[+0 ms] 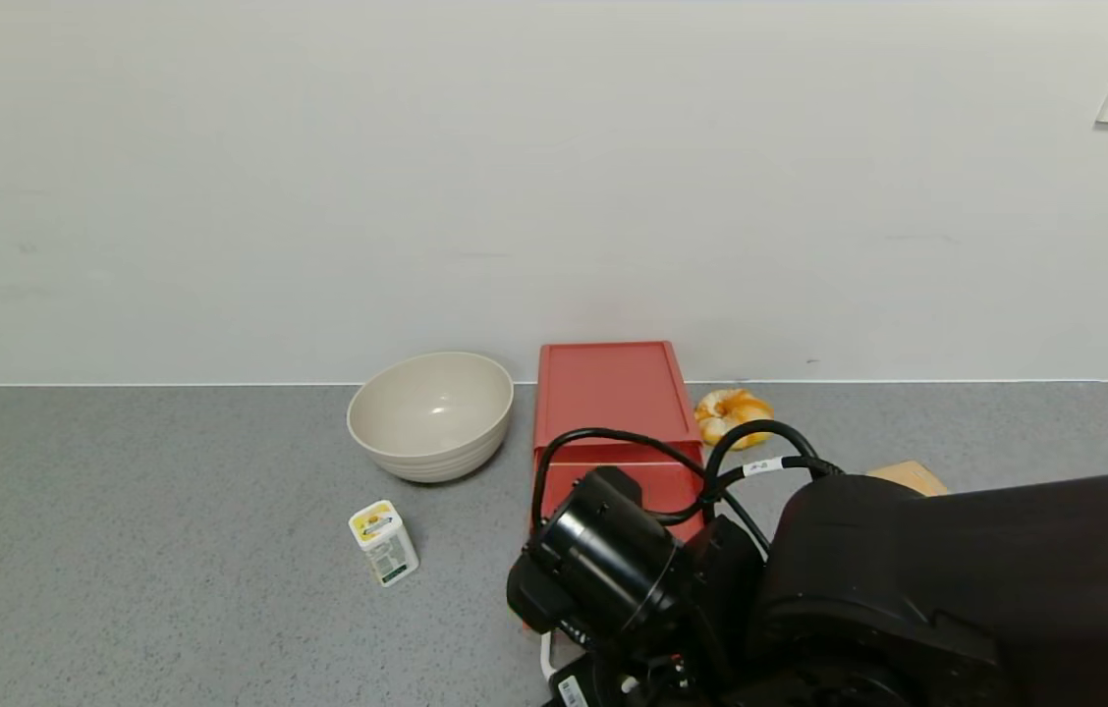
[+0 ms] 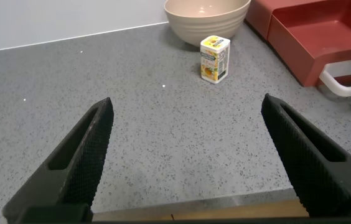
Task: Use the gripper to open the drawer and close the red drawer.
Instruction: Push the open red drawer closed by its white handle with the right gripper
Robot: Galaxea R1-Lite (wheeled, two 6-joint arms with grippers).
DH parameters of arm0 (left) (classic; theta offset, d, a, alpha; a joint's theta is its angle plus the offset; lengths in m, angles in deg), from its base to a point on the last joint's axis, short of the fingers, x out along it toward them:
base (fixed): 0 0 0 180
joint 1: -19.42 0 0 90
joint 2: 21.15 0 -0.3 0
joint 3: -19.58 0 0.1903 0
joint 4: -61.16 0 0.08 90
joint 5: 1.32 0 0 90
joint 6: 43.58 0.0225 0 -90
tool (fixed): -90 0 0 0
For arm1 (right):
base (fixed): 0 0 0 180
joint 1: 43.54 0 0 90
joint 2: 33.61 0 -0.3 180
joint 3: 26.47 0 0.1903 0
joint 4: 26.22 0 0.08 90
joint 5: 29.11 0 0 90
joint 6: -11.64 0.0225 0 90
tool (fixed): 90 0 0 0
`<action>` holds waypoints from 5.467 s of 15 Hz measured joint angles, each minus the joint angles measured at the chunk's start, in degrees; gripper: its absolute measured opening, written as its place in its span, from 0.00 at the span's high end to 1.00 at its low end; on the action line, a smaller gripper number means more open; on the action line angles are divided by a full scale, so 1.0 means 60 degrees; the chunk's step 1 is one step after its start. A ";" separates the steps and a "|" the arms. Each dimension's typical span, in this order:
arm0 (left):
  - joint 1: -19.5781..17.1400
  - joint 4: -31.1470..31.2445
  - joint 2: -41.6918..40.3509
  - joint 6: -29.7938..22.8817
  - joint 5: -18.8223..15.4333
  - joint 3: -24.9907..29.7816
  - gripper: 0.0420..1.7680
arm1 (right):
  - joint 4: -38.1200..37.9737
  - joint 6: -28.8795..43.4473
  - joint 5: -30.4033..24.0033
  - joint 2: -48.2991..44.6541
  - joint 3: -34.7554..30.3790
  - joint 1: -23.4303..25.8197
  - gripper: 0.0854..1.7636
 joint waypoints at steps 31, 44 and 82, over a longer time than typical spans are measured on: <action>0.0000 0.0000 0.0000 0.0000 0.0000 0.0000 0.03 | 0.0008 -0.2739 -0.0331 0.1664 0.1000 0.0520 0.03; 0.0000 0.0000 0.0000 0.0000 0.0000 0.0000 0.03 | 0.0037 -0.4675 -0.0870 0.1660 0.1199 0.0813 0.03; 0.0000 0.0000 0.0000 0.0000 0.0004 0.0000 0.03 | 0.0008 -0.6361 -0.1103 0.3718 0.5195 0.2554 0.03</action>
